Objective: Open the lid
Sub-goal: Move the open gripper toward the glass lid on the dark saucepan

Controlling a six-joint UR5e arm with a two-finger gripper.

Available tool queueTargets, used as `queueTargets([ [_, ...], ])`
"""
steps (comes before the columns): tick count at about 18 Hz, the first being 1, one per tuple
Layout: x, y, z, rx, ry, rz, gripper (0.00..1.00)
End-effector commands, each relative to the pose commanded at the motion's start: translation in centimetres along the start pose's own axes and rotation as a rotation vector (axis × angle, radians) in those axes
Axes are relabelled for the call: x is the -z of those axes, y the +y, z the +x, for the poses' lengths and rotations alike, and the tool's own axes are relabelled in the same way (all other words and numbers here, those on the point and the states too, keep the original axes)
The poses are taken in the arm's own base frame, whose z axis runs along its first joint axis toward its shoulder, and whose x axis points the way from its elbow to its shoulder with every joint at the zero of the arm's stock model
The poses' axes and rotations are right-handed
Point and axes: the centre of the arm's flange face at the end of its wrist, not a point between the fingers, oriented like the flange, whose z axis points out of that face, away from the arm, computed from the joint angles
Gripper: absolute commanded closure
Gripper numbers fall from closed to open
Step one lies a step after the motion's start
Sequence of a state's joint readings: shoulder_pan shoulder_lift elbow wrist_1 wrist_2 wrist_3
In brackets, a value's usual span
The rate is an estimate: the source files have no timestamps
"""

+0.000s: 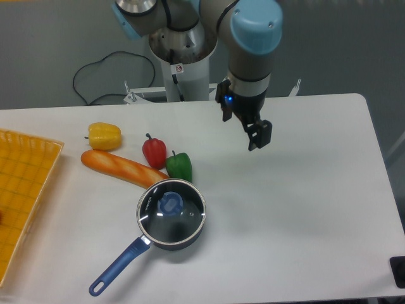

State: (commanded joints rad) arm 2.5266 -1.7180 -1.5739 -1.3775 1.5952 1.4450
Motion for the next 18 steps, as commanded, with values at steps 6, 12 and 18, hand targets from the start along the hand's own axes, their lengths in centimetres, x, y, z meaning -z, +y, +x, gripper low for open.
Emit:
queueTargets([
  [6,-0.4,-0.4,0.1,-0.005,0.010,-0.004,0.00],
  [12,-2.5,-0.4,1.1,-0.006,0.050,-0.005,0.00],
  [18,-3.4,-0.3,1.5,-0.006,0.043,-0.004,0.00],
])
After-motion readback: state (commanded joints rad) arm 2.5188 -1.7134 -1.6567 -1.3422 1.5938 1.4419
